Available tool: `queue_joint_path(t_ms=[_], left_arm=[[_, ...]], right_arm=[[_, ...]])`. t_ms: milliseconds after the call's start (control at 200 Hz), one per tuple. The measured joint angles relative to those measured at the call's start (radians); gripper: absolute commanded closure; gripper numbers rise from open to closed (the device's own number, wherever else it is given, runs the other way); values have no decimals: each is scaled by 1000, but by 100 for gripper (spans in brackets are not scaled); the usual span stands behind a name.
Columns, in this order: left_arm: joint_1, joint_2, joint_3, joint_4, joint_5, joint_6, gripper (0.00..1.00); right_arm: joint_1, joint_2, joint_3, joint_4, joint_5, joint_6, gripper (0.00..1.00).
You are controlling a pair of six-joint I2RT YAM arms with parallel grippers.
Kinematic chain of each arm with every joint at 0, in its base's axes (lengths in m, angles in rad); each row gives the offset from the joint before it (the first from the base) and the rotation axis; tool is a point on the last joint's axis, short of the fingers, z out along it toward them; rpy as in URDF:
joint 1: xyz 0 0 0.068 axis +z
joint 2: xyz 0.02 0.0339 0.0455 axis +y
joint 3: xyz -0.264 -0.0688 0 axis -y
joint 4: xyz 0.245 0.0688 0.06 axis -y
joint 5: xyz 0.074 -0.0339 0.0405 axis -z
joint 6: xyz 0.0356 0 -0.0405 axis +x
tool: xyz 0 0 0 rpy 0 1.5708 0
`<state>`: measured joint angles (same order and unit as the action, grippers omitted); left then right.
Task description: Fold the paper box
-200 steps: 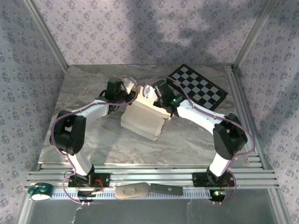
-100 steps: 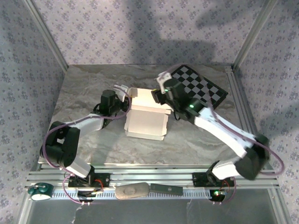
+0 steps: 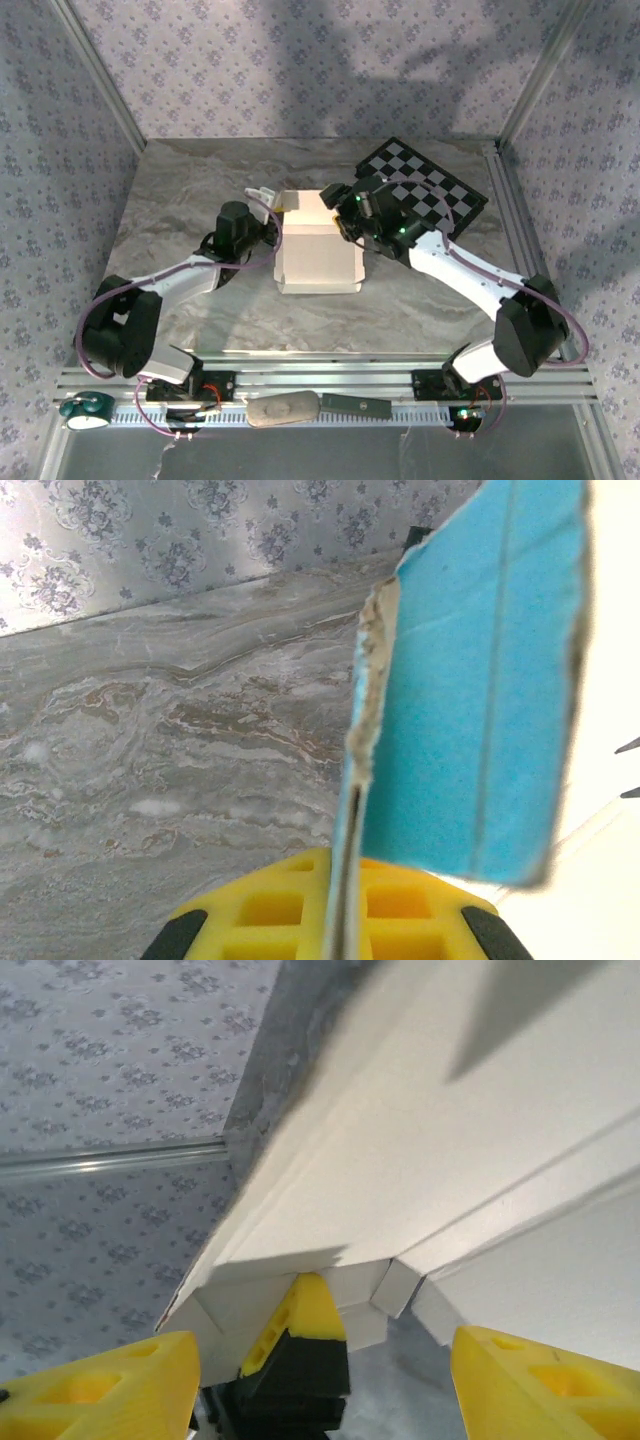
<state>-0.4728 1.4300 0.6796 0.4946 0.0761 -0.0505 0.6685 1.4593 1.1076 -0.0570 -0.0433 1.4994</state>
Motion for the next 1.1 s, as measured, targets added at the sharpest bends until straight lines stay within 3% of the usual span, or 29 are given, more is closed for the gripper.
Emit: queue_joint_path(t_ms=[250, 620, 949, 1029, 1099], left_arm=[[-7, -26, -15, 0, -15, 0, 100], [-8, -30, -15, -4, -18, 8, 100], [-11, -46, -16, -5, -21, 16, 100], [-12, -50, -23, -5, -25, 17, 100], [-12, -54, -31, -6, -26, 23, 100]], right_arm=[[-25, 33, 21, 85, -42, 168, 37], [-55, 130, 57, 155, -93, 270, 62], [-85, 158, 100, 191, -106, 265, 97], [-87, 166, 100, 203, -112, 261, 97], [-89, 173, 99, 212, -119, 262, 91]])
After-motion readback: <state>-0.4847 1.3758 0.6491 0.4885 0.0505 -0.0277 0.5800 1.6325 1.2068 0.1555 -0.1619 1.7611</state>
